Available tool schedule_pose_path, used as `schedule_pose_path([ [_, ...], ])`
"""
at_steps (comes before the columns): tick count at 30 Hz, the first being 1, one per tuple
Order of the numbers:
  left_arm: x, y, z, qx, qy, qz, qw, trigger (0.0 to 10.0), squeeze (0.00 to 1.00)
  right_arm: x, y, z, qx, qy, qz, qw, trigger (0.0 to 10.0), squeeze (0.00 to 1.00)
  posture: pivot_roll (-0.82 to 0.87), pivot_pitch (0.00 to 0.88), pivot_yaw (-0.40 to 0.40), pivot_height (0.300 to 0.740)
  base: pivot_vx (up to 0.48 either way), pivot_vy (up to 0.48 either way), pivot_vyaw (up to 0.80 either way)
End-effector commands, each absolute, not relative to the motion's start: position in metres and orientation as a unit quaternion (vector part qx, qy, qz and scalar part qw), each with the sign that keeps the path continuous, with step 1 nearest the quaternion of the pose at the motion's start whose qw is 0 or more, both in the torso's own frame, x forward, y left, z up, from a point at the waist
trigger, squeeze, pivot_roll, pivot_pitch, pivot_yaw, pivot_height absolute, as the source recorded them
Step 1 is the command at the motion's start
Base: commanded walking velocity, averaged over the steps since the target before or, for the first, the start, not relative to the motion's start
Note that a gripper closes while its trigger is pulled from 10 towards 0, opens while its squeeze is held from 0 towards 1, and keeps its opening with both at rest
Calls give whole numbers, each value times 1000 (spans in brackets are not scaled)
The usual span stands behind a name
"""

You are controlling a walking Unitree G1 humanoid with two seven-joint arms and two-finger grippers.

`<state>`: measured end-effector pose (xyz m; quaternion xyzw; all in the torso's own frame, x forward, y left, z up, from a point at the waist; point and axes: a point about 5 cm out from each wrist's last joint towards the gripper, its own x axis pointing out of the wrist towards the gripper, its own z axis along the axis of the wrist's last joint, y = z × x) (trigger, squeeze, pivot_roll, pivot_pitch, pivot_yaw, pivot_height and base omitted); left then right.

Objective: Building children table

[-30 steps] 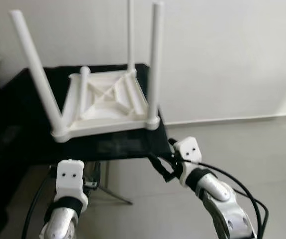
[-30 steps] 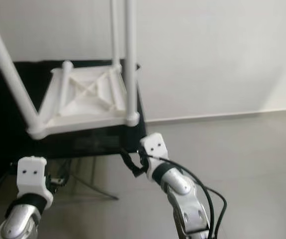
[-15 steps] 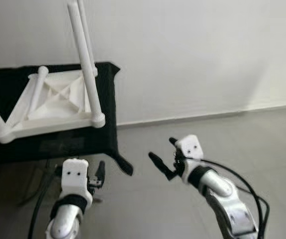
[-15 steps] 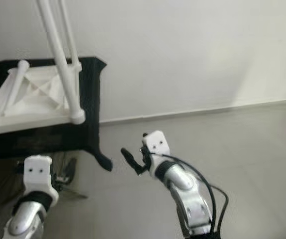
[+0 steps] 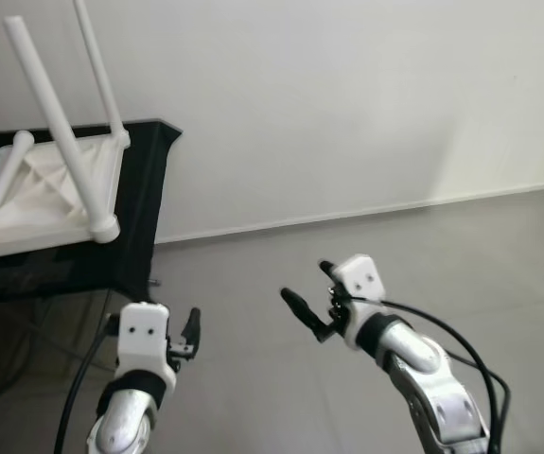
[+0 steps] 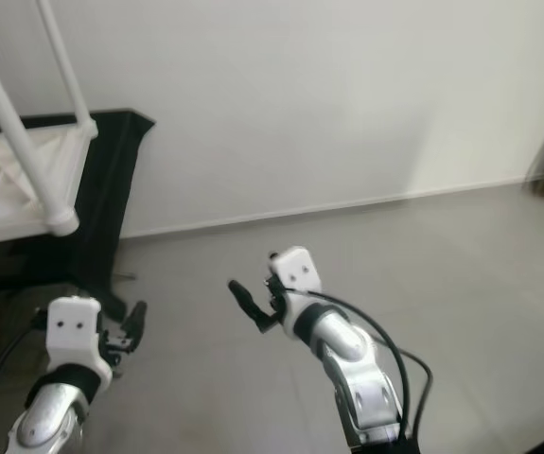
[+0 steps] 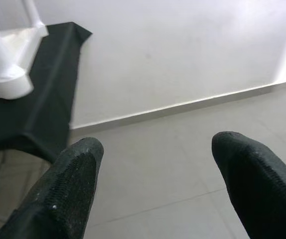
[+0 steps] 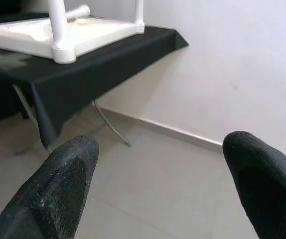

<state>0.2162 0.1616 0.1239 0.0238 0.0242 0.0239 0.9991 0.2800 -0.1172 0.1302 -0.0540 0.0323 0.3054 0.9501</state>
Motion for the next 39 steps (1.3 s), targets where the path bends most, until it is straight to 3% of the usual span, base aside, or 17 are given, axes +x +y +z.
schedule_pose_path([
  [1,215,165,121,27,30,30,999,10000,0,280,-111,131,-49,27,317,947,10000,0,-102,37,-8,740,0,-458,0],
  [12,219,166,120,20,39,24,999,10000,0,284,-111,132,-52,27,317,947,10000,0,-107,33,-4,740,0,-417,0],
  [39,221,164,125,1,20,5,1000,10000,0,287,-111,131,-47,30,313,948,10000,0,-106,32,-2,740,0,0,0],
])
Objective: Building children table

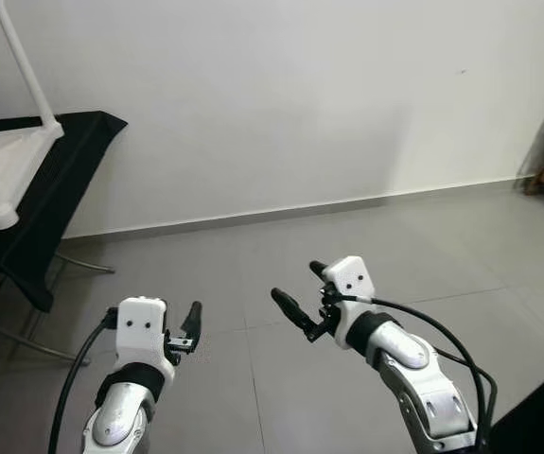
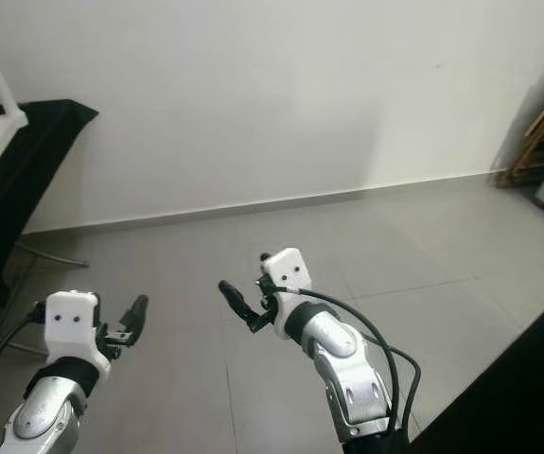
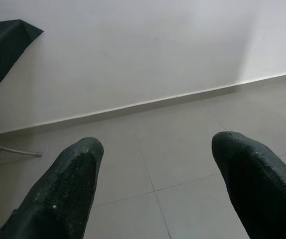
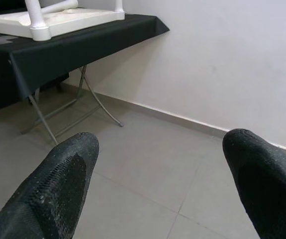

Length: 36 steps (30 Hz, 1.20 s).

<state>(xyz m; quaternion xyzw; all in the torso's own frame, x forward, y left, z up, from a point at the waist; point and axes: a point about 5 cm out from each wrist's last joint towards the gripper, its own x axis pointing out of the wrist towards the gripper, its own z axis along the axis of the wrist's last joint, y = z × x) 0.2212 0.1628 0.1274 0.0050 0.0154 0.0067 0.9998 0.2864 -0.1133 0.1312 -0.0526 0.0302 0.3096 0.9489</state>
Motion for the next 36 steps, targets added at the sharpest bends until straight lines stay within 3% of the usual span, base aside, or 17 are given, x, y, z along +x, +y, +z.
schedule_pose_path([
  [1,221,164,125,1,20,5,1000,10000,0,287,-111,131,-47,31,313,948,10000,0,-108,32,-2,740,0,0,0],
  [9,223,164,125,1,18,3,1000,10000,0,288,-111,129,-51,39,315,947,10000,0,-108,32,-1,740,0,0,-500],
  [16,222,164,127,0,10,-2,1000,10000,0,287,-111,130,-52,34,317,946,10000,0,-111,31,1,740,0,0,0],
  [36,222,162,126,-3,7,-11,1000,10000,0,286,-111,128,-55,36,319,945,10000,0,-115,21,-4,740,310,0,0],
])
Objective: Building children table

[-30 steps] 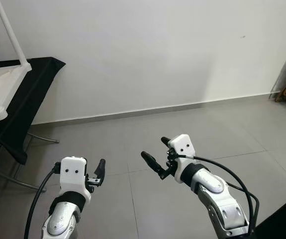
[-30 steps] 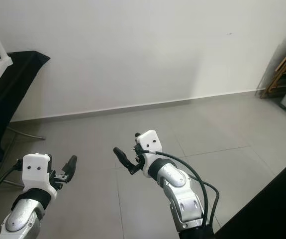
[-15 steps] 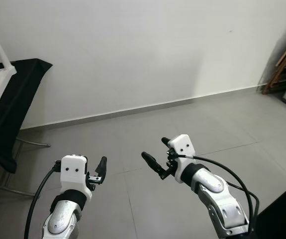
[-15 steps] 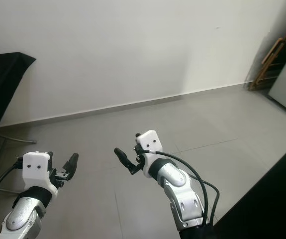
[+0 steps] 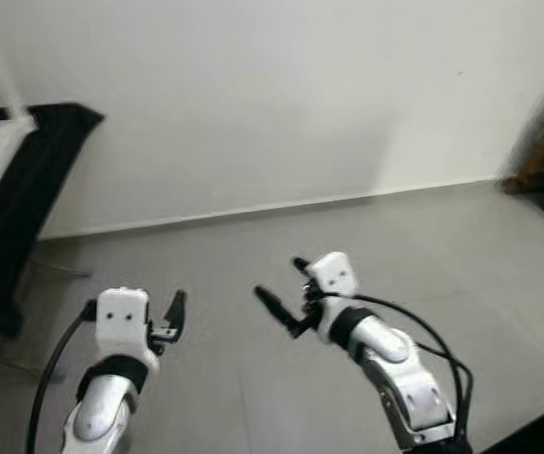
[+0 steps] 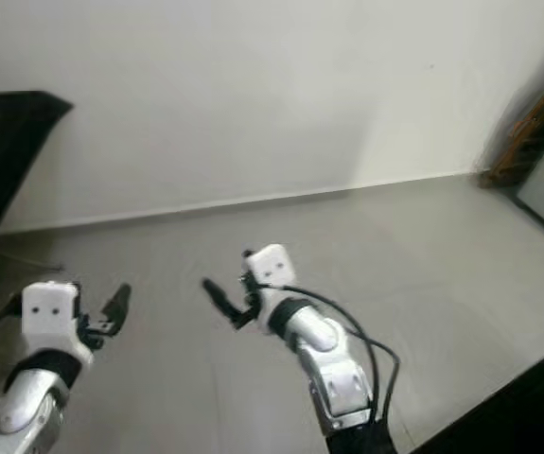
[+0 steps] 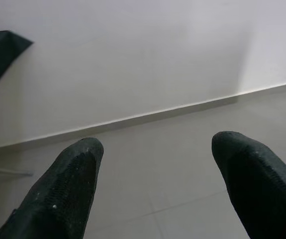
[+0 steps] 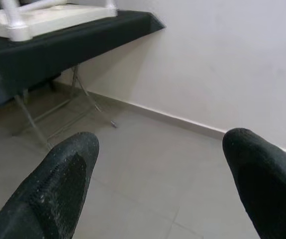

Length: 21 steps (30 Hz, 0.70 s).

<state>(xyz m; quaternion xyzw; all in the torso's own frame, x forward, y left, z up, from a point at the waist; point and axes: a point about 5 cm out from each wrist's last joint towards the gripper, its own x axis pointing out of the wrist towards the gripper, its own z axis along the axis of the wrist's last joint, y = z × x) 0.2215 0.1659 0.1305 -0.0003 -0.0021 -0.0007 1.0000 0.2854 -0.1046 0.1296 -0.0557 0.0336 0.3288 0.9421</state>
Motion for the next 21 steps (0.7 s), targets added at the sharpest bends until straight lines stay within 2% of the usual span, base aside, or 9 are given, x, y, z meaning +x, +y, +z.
schedule_pose_path([
  [1,222,162,126,-3,7,-11,1000,10000,0,286,-111,128,-55,36,319,945,10000,0,-115,21,-4,740,337,0,0],
  [21,223,162,126,-5,6,-12,1000,10000,0,287,-111,129,-51,35,320,945,10000,0,-117,25,-3,740,336,0,0],
])
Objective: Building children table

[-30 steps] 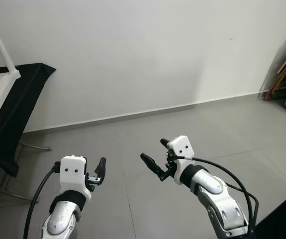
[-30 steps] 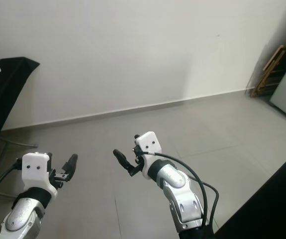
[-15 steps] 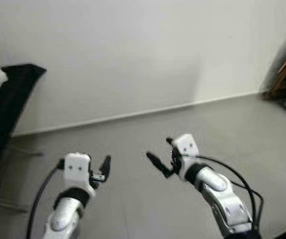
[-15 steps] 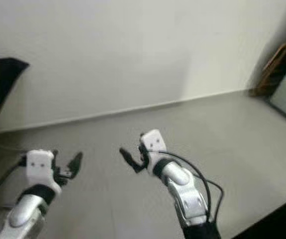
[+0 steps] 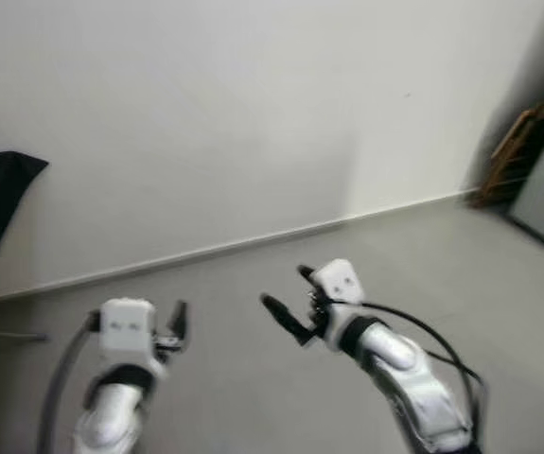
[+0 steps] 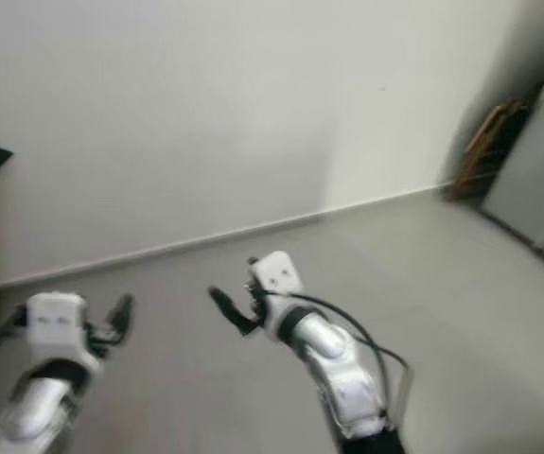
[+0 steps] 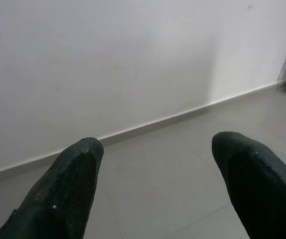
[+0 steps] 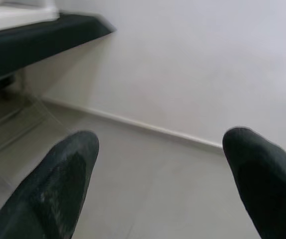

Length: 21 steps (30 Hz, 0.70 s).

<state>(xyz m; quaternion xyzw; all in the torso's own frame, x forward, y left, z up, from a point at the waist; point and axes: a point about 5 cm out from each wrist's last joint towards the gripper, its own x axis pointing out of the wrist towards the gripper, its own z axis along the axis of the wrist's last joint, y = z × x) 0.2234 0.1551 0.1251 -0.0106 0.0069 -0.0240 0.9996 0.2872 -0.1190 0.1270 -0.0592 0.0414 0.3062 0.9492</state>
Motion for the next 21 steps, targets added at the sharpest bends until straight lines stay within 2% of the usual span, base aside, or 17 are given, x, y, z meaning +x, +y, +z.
schedule_pose_path([
  [1,223,162,126,-5,6,-11,1000,10000,0,287,-111,129,-51,35,320,945,10000,0,-118,25,-2,740,330,0,0],
  [21,224,162,126,-5,6,-10,1000,10000,0,287,-110,130,-54,33,326,943,10000,0,-118,28,-3,740,328,0,0],
])
